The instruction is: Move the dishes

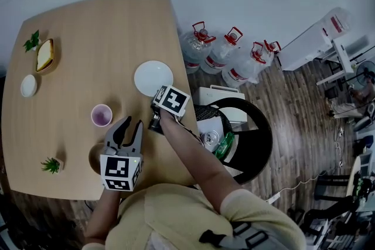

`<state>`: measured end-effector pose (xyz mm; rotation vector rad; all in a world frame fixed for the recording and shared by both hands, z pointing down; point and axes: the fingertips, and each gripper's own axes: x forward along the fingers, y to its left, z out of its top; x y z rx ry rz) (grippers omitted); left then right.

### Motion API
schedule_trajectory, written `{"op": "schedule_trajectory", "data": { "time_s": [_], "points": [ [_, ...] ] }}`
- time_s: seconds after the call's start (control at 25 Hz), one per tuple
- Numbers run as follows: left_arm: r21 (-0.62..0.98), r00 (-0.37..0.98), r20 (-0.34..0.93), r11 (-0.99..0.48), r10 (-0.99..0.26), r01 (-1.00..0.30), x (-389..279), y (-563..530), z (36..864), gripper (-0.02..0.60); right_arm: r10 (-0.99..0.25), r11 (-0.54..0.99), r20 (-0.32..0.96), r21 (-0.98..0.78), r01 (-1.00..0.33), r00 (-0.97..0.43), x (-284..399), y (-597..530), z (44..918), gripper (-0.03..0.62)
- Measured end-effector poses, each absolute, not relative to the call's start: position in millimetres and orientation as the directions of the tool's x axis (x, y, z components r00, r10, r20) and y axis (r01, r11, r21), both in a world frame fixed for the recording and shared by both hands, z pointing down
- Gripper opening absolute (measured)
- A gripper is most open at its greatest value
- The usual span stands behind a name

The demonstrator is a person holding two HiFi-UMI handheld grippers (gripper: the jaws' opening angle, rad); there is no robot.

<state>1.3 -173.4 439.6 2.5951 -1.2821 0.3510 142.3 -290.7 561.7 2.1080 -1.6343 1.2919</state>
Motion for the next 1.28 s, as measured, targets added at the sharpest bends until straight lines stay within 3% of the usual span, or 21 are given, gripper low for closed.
{"op": "schedule_trajectory", "data": {
  "time_s": [0.6,1.28],
  "points": [
    [0.089,0.560,0.290,-0.561,-0.776,-0.823,-20.5,-168.9,429.6,0.124,-0.823,-0.361,0.569,-0.530,-0.767,-0.006,154.9,-284.7,536.3,0.050],
    [0.080,0.508,0.256,-0.506,-0.822,-0.859,-47.4,-155.7,416.3,0.124,-0.924,-0.106,0.353,-0.601,-0.792,-0.144,133.4,-273.2,477.3,0.025]
  ]
}}
